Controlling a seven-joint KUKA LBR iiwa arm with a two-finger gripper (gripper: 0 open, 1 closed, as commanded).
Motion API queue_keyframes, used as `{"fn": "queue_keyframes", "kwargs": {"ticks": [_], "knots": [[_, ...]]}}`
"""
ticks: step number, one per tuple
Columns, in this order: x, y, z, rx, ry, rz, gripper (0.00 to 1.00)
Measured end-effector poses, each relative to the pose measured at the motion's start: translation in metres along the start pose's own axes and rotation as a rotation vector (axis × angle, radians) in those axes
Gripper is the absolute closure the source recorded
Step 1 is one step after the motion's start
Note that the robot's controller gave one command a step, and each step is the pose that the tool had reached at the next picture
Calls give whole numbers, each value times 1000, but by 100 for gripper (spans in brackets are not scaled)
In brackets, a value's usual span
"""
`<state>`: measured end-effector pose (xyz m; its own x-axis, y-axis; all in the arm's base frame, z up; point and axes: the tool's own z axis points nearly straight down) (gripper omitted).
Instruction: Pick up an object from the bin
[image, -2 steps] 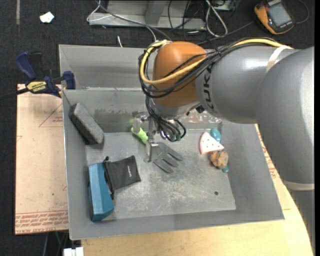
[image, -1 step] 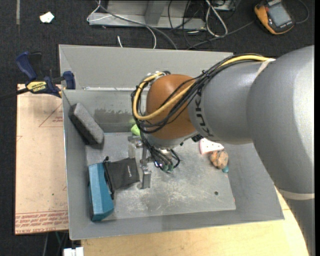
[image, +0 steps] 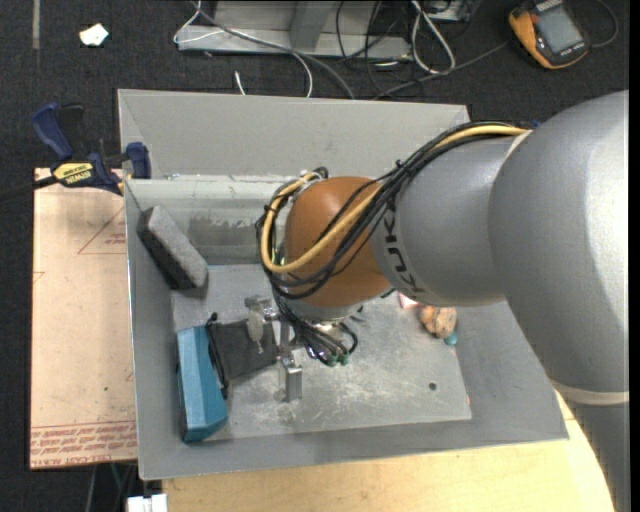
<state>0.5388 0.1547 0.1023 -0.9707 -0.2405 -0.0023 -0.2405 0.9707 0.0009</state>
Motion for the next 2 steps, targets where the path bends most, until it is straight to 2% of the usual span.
{"fn": "queue_keyframes", "kwargs": {"ticks": [1,2], "knots": [[-7,1,24,-4,6,12,0],[-21,-68,30,0,-4,36,0]]}}
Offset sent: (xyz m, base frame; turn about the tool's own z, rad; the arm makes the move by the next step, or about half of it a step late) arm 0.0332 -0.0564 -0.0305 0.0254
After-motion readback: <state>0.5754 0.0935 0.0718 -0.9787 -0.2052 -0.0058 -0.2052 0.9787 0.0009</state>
